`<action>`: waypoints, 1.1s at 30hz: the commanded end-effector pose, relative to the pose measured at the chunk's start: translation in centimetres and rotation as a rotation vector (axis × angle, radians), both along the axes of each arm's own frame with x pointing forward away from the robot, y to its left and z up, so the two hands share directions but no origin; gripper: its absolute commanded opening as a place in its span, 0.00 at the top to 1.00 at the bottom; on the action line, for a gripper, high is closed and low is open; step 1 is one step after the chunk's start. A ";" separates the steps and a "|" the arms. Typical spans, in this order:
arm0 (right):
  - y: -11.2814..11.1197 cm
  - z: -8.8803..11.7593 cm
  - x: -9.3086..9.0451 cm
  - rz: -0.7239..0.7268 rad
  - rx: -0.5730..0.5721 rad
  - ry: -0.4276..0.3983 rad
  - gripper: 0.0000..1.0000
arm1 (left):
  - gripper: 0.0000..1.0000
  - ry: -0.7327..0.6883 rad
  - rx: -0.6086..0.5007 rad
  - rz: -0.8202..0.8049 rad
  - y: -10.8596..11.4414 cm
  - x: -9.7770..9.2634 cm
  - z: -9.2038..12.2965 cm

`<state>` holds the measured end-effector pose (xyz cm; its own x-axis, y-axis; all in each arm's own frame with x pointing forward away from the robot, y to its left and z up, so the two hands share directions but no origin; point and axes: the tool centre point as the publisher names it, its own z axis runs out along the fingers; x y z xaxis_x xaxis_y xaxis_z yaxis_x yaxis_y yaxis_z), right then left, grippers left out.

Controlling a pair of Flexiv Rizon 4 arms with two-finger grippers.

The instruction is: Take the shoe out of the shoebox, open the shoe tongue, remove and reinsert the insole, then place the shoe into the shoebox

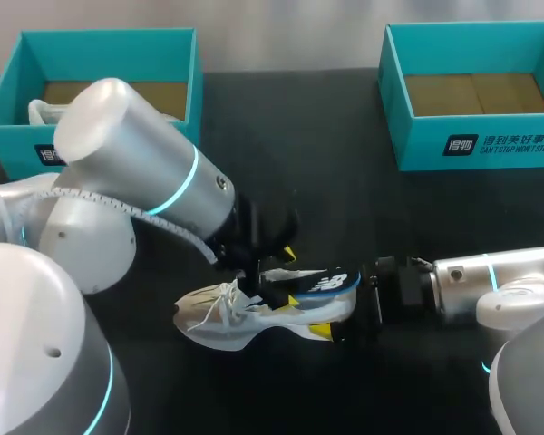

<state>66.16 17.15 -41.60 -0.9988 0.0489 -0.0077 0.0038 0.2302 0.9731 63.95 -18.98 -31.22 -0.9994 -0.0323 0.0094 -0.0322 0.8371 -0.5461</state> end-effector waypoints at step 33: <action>0.0 0.1 -0.2 0.000 -0.005 0.001 1.00 | 0.30 -0.294 0.050 0.119 -3.7 -1.6 -1.4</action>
